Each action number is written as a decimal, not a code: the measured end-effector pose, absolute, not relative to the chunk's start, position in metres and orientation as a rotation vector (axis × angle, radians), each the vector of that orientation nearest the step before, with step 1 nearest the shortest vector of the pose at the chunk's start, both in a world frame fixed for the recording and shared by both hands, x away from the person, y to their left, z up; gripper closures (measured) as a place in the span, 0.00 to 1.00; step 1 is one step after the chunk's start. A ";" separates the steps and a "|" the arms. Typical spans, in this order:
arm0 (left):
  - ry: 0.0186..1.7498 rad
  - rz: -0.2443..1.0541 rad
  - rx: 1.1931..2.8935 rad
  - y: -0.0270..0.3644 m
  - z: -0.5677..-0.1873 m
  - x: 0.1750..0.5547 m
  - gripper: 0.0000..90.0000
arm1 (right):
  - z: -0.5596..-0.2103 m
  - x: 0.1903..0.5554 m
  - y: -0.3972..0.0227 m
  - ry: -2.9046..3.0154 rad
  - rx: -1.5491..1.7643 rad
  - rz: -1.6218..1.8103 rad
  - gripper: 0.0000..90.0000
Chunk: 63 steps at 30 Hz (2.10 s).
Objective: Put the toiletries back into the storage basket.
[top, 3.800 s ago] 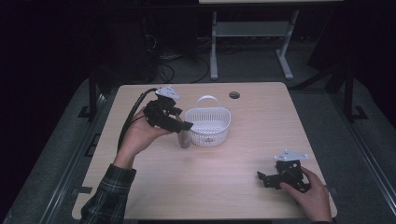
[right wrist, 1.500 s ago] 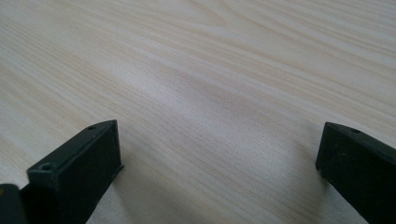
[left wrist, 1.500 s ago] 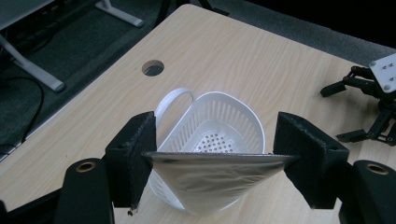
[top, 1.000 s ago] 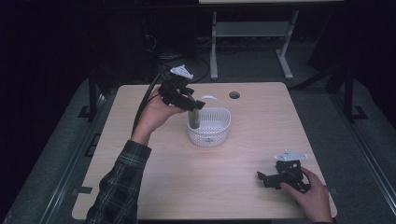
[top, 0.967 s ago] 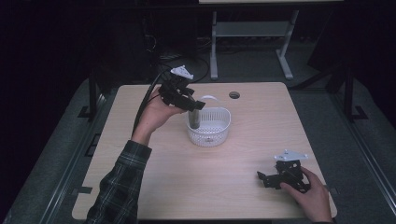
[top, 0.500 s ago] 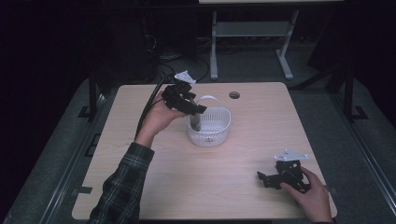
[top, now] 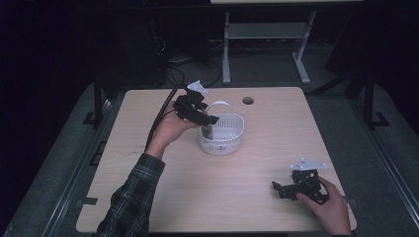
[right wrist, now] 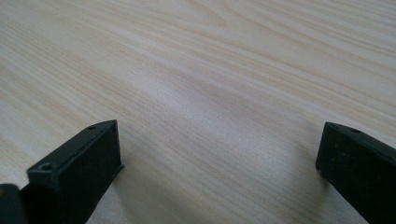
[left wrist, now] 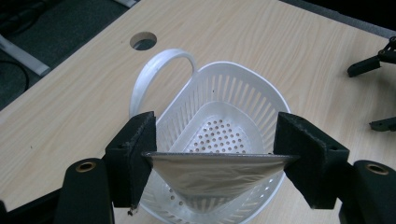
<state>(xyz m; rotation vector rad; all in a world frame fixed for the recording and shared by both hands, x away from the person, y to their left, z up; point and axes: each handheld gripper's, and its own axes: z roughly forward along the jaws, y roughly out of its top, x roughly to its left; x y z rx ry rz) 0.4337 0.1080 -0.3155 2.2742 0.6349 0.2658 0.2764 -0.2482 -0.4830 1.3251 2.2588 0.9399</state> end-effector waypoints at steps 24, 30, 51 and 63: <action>0.678 0.243 2.290 0.109 -0.349 0.439 0.33 | -0.483 0.276 -0.248 2.258 1.326 0.939 0.00; 0.683 0.246 2.289 0.108 -0.352 0.439 0.33 | -0.483 0.276 -0.248 2.258 1.325 0.939 0.00; 0.676 0.276 2.257 0.122 -0.342 0.429 0.19 | -0.483 0.276 -0.248 2.258 1.325 0.939 0.00; 0.664 0.317 2.254 0.148 -0.335 0.404 0.19 | -0.483 0.276 -0.248 2.258 1.326 0.938 0.00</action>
